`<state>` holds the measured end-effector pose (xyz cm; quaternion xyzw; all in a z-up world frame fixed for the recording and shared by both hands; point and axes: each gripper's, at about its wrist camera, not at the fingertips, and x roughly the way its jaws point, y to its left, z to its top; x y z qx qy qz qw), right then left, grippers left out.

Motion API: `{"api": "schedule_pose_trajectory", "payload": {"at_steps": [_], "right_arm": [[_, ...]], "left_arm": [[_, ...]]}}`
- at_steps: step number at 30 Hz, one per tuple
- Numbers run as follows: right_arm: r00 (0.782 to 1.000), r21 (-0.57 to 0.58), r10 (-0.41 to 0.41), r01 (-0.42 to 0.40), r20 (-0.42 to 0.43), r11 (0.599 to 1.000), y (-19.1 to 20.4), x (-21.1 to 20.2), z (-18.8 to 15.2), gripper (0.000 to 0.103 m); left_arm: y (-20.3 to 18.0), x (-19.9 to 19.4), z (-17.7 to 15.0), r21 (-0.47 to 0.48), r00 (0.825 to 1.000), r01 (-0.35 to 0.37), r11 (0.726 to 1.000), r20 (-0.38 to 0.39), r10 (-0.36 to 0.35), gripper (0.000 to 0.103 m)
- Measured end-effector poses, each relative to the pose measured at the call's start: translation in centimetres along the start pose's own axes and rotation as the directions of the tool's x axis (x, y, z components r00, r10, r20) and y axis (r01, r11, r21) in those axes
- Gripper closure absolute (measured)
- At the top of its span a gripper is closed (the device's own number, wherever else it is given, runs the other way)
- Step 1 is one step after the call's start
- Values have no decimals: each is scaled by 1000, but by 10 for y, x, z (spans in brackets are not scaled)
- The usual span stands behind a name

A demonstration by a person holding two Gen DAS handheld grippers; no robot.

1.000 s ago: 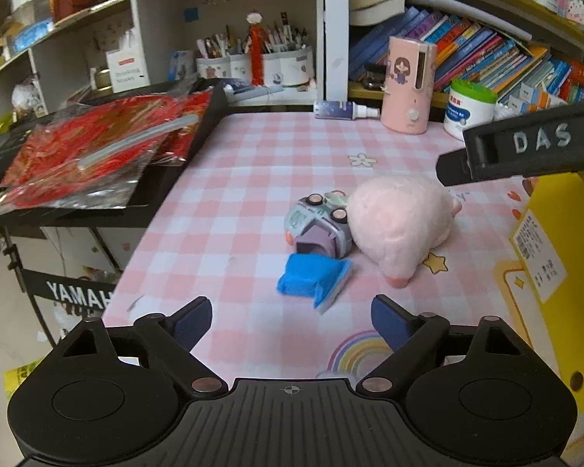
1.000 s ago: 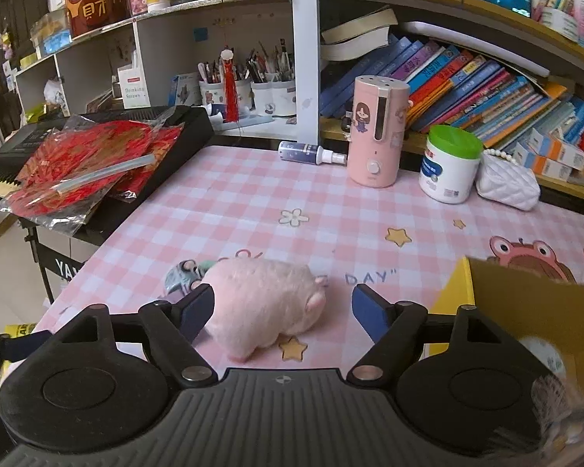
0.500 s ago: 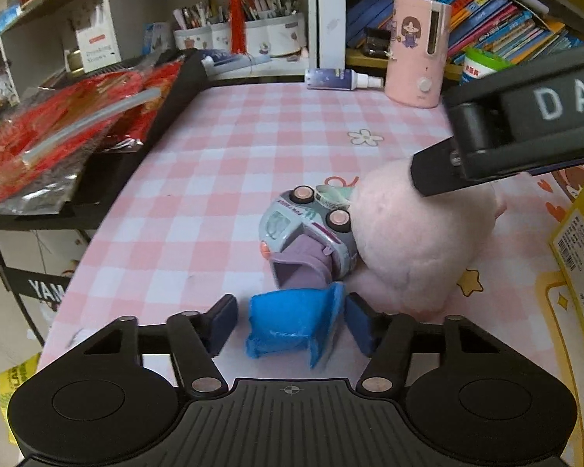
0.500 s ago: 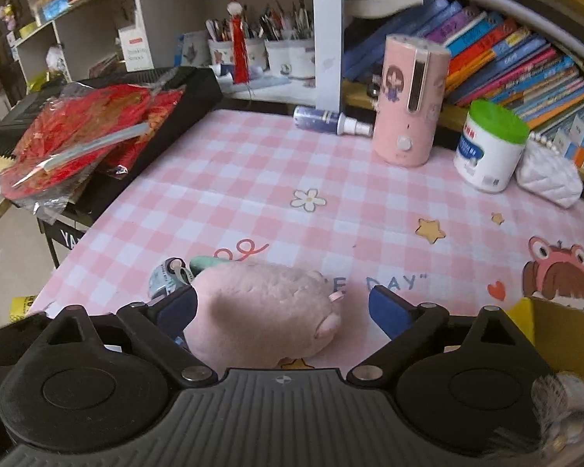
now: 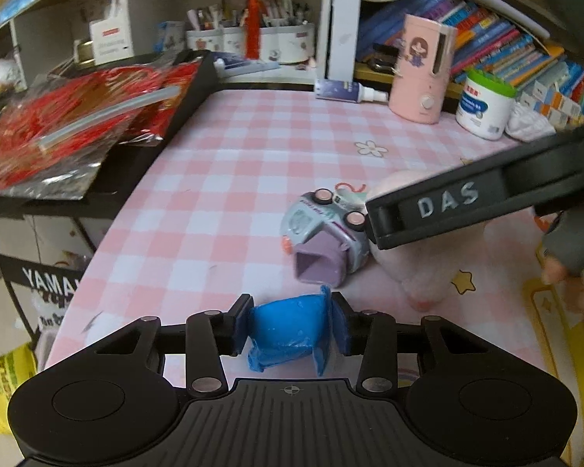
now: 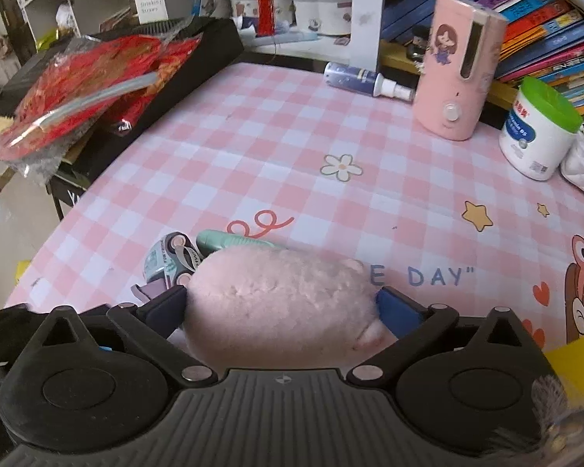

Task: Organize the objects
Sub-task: 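Grasp the blue stapler with the left tool while the right tool grasps the pink plush pig, then lift the stapler and pig and carry both toward the yellow box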

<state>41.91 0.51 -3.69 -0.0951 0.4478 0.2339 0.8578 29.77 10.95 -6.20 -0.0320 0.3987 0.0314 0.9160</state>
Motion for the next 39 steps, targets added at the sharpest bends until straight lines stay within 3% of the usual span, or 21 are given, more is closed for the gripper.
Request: {"api": "schedule_pose_trajectory", "payload": {"at_steps": [4, 6, 10, 26, 39], "right_arm": [[1000, -25, 14, -13, 24, 1000, 0, 4, -3, 2], [999, -41, 15, -14, 32, 999, 1, 0, -4, 11], [998, -31, 18, -16, 60, 999, -1, -19, -8, 19], [980, 91, -16, -2, 198, 996, 21, -116, -57, 19], [982, 148, -59, 32, 182, 989, 52, -161, -129, 19]], "left_arm": [[6, -10, -1, -28, 1000, 7, 1000, 13, -6, 63], [6, -16, -1, -30, 1000, 13, 999, 24, -12, 63], [8, -31, -2, -45, 998, 32, 998, 48, -30, 63], [29, -105, -31, -73, 992, 65, 995, 117, -56, 64], [46, -157, -74, -76, 987, 101, 992, 132, -91, 64]]}}
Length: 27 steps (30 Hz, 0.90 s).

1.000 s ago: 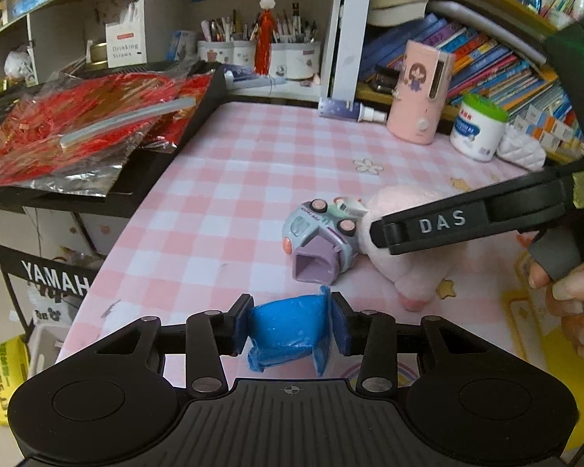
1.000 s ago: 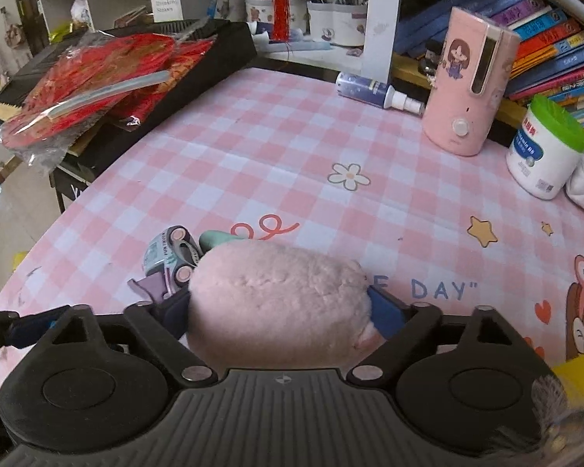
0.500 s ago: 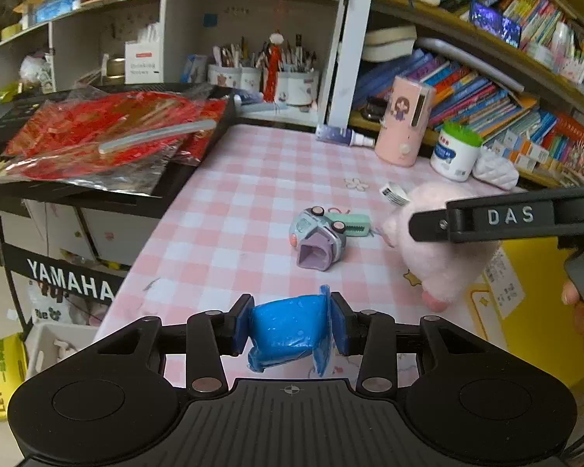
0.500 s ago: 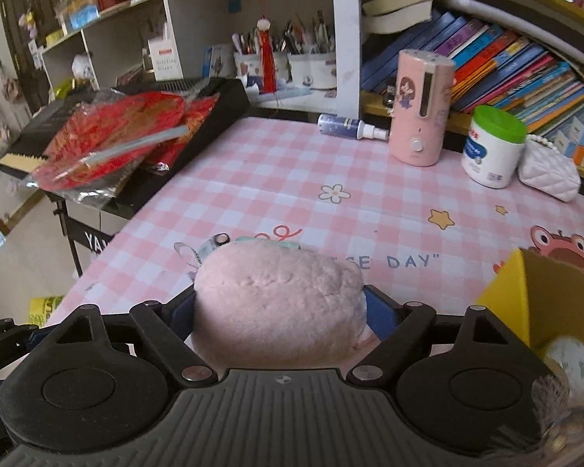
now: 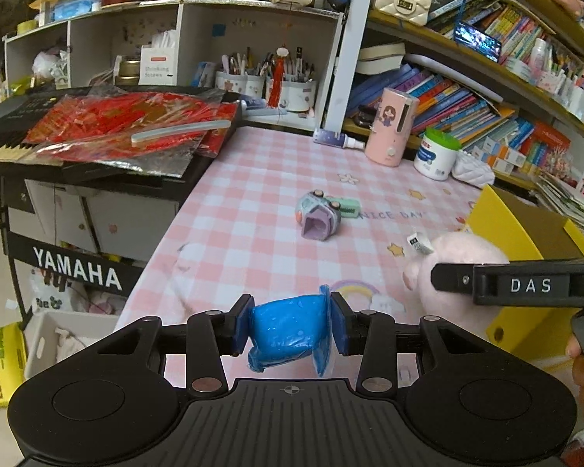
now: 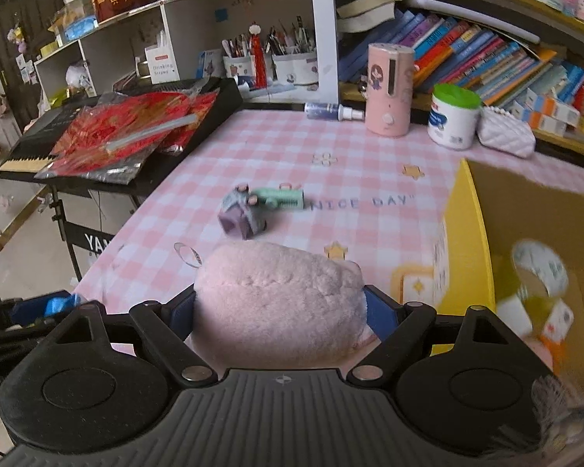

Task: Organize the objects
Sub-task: 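Lift the stapler and pig and carry both toward the yellow box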

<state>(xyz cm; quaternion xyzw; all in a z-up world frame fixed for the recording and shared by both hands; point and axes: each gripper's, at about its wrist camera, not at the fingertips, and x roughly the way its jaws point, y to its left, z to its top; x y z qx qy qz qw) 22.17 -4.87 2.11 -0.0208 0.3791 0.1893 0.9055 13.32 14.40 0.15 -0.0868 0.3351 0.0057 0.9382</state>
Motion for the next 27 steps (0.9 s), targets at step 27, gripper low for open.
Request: {"api": "schedule_pose_trajectory", "payload": {"at_steps": [27], "right_arm": [[997, 81, -37, 43, -75, 996, 26, -90, -131, 18]], "left_arm": [[-24, -91, -82, 138, 994, 95, 986, -60, -87, 64]]}}
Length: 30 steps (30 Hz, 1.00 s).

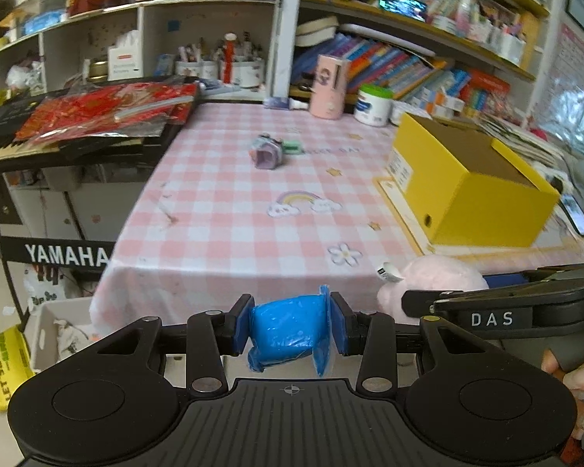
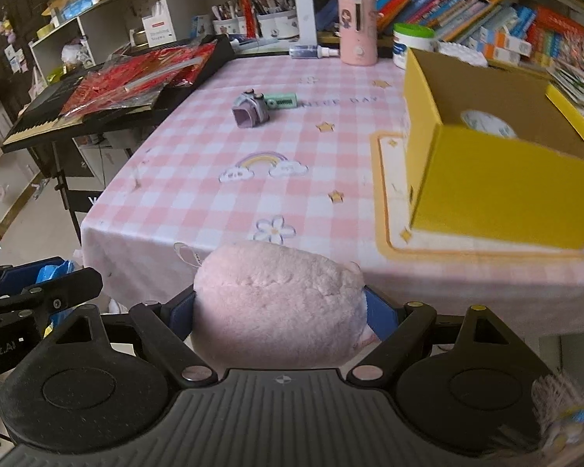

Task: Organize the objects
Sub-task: 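Lift the stapler and pig and carry both toward the yellow box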

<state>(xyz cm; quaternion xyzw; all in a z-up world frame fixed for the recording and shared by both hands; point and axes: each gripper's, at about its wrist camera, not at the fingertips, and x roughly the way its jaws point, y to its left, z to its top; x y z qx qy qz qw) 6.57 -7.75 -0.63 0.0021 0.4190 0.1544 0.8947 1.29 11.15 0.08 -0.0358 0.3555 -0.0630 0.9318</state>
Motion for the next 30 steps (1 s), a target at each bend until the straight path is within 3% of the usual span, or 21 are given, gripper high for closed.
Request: {"api": "schedule_pose_trajectory", "payload": {"at_steps": [11, 19, 30], "right_arm": [[995, 123, -96, 93, 18, 988, -28, -34, -37, 18], [981, 218, -196, 188, 16, 958, -57, -55, -53, 18], [963, 301, -271, 256, 7, 918, -89, -71, -64, 18]], "left_arm": [[-37, 0, -7, 111, 992, 124, 986, -20, -122, 64], [-69, 8, -4, 182, 975, 224, 957, -37, -221, 64], [-105, 21, 0, 243, 954, 301, 922, -66, -293, 64]]}}
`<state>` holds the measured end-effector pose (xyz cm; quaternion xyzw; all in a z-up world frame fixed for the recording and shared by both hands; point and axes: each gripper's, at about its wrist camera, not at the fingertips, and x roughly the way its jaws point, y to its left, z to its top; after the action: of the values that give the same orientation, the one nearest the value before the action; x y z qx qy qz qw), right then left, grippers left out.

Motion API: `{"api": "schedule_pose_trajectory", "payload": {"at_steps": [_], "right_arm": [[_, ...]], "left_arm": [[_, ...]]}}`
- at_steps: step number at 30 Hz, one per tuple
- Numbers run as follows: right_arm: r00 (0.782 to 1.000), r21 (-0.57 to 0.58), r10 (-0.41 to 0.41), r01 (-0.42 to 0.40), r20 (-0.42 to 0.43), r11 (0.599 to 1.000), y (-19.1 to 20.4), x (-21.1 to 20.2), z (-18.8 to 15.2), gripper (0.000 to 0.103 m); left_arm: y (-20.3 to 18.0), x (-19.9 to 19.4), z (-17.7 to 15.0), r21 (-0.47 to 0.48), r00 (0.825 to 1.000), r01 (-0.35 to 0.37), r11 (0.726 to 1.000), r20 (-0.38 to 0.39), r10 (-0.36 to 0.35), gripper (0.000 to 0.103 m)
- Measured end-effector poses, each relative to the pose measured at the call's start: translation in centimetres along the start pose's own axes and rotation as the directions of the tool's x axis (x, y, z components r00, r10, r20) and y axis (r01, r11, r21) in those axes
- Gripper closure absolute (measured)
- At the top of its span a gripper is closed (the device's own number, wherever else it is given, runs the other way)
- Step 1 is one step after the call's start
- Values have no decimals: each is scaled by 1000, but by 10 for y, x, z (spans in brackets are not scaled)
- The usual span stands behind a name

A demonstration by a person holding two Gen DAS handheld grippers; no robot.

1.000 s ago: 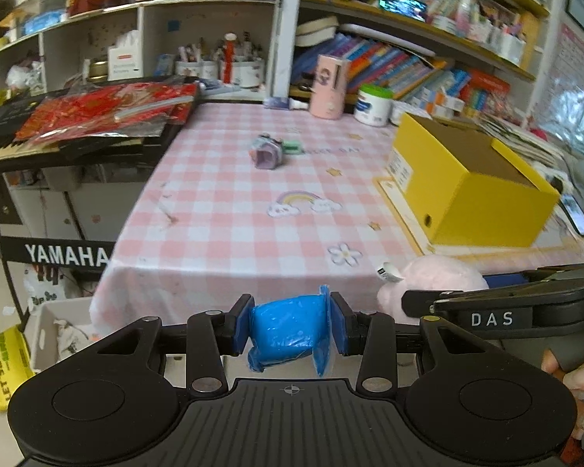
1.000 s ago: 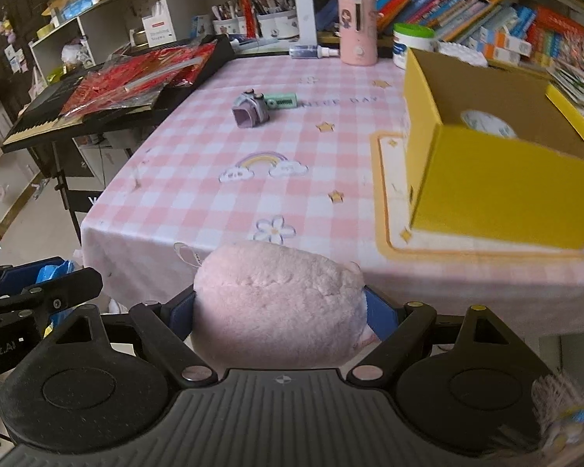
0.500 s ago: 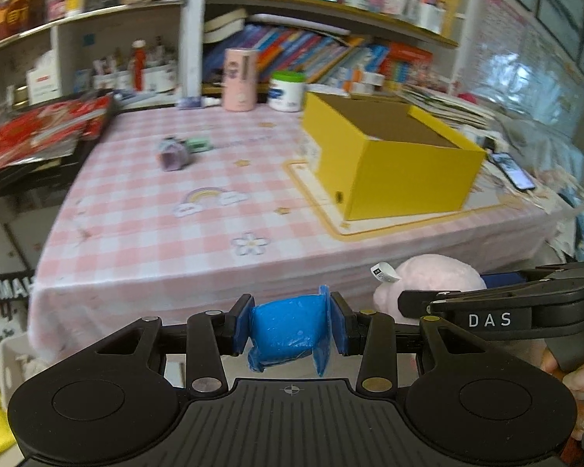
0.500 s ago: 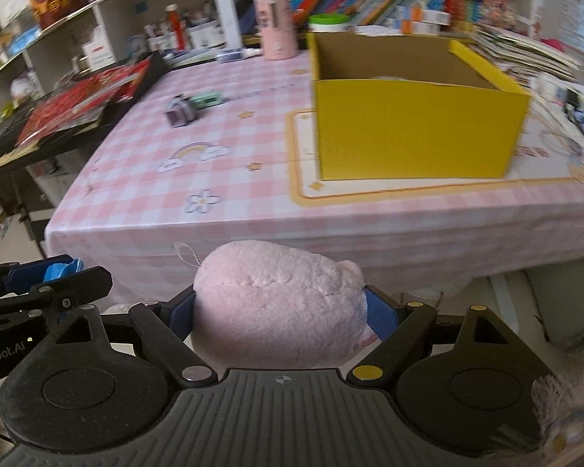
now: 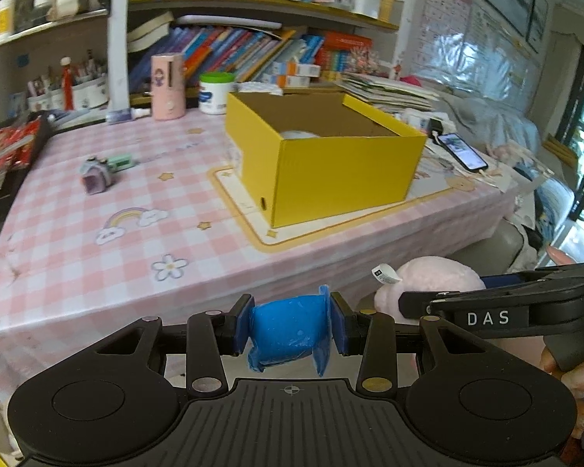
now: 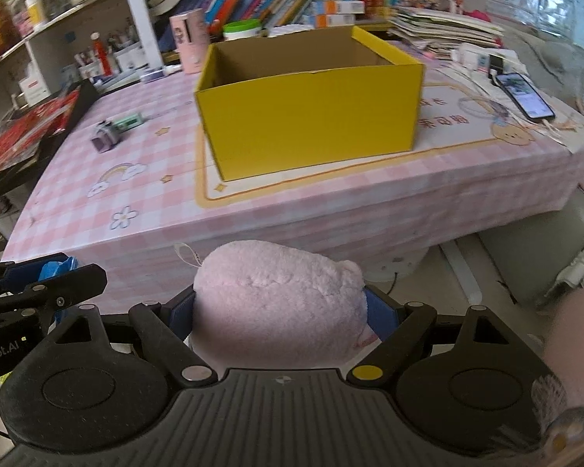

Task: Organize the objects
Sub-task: 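Lift the stapler and pig and carry both toward the yellow box, then lower the stapler and pig into the box and open both tools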

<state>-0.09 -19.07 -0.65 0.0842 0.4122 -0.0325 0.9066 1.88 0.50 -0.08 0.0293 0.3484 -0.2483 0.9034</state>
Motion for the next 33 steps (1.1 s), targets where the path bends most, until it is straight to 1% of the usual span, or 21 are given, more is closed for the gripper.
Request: {"api": "schedule_pose_trajectory", "payload": {"at_steps": [4, 11, 22, 25, 30, 33], "right_arm": [[1000, 17, -8, 8, -4, 1000, -8, 2, 3, 18], [1000, 1, 2, -2, -8, 1000, -15, 10, 14, 18], [1000, -2, 3, -3, -3, 1000, -37, 24, 45, 18], [1000, 0, 1, -1, 1, 1000, -45, 28, 54, 18], [999, 17, -1, 0, 40, 1000, -63, 33, 78, 18], [996, 28, 3, -5, 85, 1000, -75, 33, 99, 18]], "left_arm": [[-3, 4, 4, 3, 1000, 2, 1000, 0, -2, 64], [-6, 15, 16, -13, 1000, -11, 1000, 8, 11, 64], [-21, 38, 46, 10, 1000, -9, 1000, 30, 9, 64], [-25, 45, 56, 18, 999, -11, 1000, 46, 10, 64], [-30, 55, 78, 26, 996, -22, 999, 85, 19, 64], [-34, 61, 95, 37, 992, -38, 999, 119, 33, 64]]}}
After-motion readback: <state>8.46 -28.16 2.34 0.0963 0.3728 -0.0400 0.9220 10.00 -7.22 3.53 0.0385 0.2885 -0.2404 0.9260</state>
